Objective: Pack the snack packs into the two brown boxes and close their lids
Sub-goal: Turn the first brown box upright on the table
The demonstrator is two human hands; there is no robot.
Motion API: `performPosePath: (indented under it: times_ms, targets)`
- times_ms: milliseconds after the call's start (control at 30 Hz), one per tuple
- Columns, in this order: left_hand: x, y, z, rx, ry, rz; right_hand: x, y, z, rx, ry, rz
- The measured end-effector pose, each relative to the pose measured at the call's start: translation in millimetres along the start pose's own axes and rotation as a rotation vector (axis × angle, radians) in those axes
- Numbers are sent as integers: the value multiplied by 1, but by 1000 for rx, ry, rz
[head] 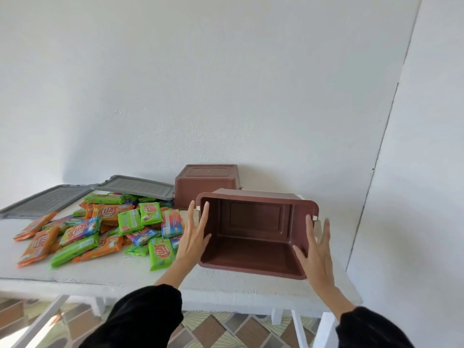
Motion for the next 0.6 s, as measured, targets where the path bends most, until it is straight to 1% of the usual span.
performPosePath:
  times_ms: [67, 133, 267, 333, 400, 533, 600]
  targets:
    - [-3, -3, 4, 31, -35, -64, -14, 2, 9, 14, -41, 52]
    - [1, 1, 0, 52, -42, -81, -12, 0, 8, -4, -31, 72]
    - [20, 5, -8, 104, -66, -122, 21, -6, -9, -85, 24, 85]
    - [33, 6, -10, 142, -106, -139, 44, -8, -16, -95, 0, 117]
    - [43, -1, -3, 162, -176, -177, 63, -6, -13, -131, -88, 147]
    - [48, -14, 15, 184, -344, -252, 77, 9, 13, -276, -368, 233]
    - [48, -15, 27, 165, -435, -262, 76, 15, 23, -304, -440, 260]
Point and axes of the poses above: each hand's wrist, its own x-axis towards the middle knuckle, its own z-axis out of the palm, y = z × x, the point moved 10 cm from there along x, towards the middle knuckle, and after that the axes turned 3 degrees about y, right-handed, at the moved point
